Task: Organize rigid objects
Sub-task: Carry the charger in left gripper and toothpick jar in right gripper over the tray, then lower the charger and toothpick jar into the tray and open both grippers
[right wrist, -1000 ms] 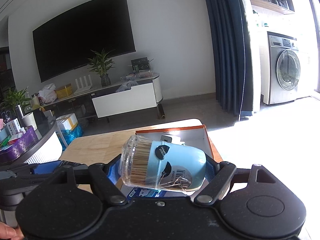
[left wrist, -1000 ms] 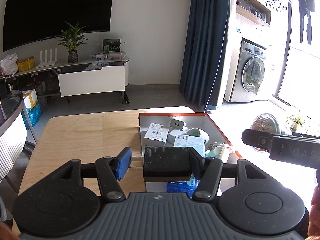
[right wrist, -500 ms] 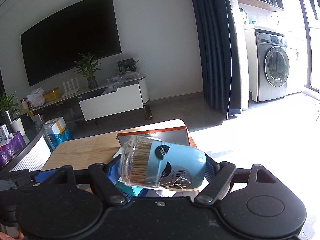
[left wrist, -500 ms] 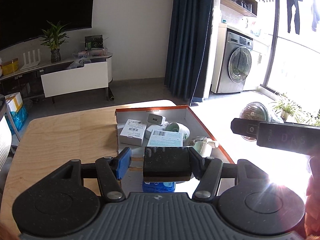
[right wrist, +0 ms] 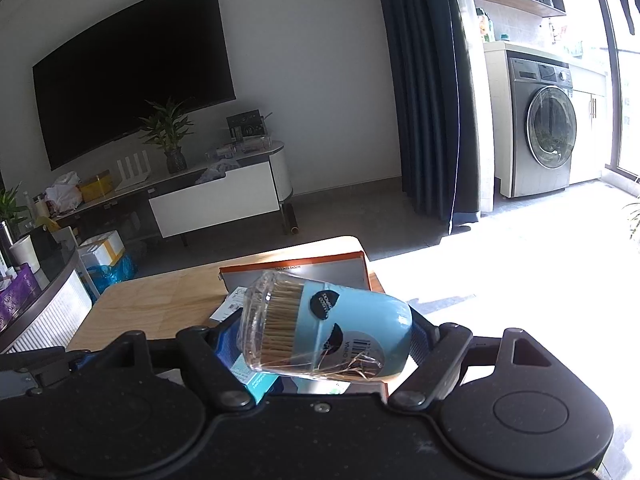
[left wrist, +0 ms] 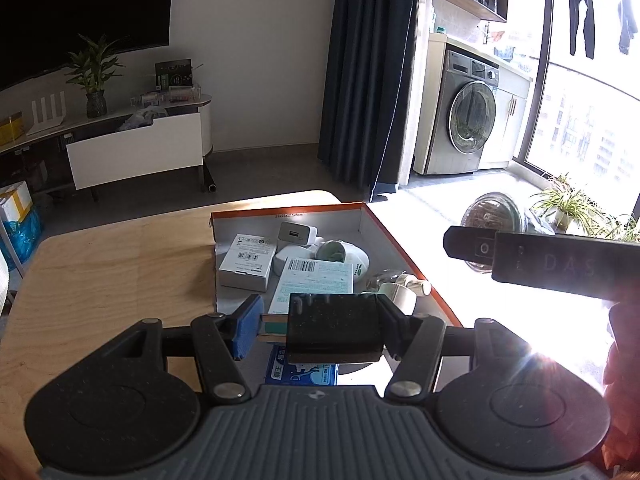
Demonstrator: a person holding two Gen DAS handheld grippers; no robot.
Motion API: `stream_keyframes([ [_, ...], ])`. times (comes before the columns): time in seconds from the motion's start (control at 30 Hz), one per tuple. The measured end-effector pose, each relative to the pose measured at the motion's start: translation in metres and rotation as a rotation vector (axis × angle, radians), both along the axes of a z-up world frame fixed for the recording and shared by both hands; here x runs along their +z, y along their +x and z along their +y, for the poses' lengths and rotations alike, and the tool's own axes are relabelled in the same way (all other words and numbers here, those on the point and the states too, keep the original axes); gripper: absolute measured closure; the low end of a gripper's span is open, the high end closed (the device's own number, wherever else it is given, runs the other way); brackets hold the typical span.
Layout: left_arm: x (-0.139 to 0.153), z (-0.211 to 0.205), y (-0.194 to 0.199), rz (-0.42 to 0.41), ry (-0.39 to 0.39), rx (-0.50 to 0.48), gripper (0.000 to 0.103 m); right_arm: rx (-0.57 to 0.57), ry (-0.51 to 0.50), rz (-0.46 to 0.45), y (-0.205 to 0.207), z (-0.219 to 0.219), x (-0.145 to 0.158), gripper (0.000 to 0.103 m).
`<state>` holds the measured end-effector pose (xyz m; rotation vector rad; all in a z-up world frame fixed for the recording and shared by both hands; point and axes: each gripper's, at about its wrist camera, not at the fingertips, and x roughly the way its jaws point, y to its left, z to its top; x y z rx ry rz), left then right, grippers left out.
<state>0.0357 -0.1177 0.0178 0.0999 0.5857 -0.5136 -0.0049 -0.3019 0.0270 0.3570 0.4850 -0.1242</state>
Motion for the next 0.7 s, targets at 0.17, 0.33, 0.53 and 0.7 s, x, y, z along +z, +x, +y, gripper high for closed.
stream_keyframes([
  [0.17, 0.001, -0.002, 0.007, 0.009, 0.000, 0.005, 0.042, 0.006, 0.005, 0.014, 0.010, -0.002, -0.002, 0.010],
  [0.33, 0.002, -0.003, 0.015, 0.017, 0.001, 0.010, 0.042, 0.011, 0.011, 0.021, 0.020, -0.004, -0.002, 0.010],
  [0.53, 0.004, -0.002, 0.029, 0.029, -0.002, 0.017, 0.042, 0.014, 0.016, 0.031, 0.030, -0.008, -0.004, 0.010],
  [0.7, 0.004, -0.004, 0.038, 0.038, -0.006, 0.020, 0.042, 0.018, 0.016, 0.043, 0.039, -0.010, -0.006, 0.010],
])
